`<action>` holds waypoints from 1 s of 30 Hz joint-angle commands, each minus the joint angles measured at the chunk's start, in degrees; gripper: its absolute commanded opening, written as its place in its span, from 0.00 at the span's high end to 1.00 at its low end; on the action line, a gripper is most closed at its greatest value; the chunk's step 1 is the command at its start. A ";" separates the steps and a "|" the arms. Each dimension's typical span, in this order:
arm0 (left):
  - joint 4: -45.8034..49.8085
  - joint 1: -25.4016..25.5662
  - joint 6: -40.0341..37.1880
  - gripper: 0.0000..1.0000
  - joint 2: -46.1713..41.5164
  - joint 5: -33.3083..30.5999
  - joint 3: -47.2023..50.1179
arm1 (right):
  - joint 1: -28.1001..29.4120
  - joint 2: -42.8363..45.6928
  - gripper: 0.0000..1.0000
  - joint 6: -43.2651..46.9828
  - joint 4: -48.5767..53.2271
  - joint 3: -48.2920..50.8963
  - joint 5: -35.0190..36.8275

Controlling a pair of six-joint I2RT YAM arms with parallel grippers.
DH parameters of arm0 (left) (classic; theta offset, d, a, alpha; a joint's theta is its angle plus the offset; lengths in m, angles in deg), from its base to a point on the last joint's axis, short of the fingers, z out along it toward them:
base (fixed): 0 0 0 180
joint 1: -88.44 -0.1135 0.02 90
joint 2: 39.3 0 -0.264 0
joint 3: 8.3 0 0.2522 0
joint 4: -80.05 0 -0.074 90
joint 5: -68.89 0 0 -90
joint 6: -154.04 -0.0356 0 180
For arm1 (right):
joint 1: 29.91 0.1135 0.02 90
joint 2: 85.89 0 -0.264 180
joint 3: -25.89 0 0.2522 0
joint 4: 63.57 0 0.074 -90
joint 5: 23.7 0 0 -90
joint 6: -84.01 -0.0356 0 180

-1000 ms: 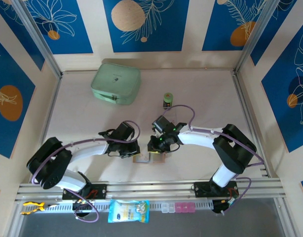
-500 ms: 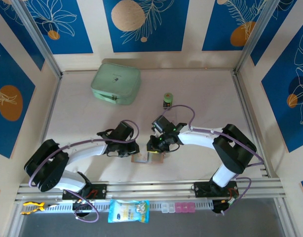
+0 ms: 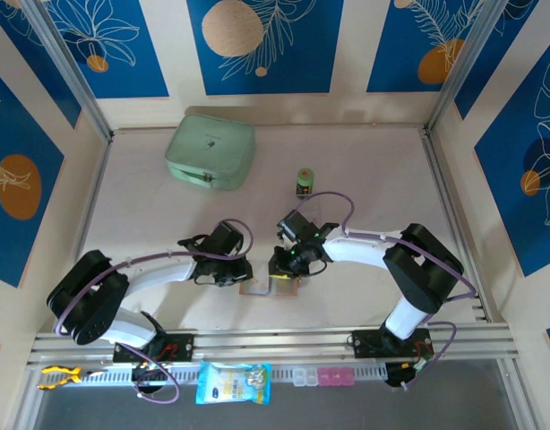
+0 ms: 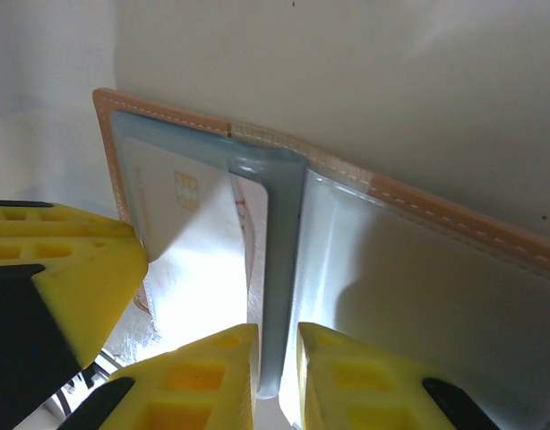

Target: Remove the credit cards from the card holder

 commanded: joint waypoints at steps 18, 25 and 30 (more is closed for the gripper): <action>-1.31 -0.29 1.49 0.87 -0.24 1.62 2.93 | -0.06 -1.78 0.80 -1.44 -3.96 1.09 -4.79; -1.12 -0.30 1.87 0.87 -0.53 1.60 3.12 | -0.04 -2.83 0.80 -1.94 -5.00 1.88 -5.05; -1.00 -0.29 1.93 0.87 -0.62 1.45 3.40 | 0.12 -3.06 0.80 -2.15 -4.81 2.41 -4.54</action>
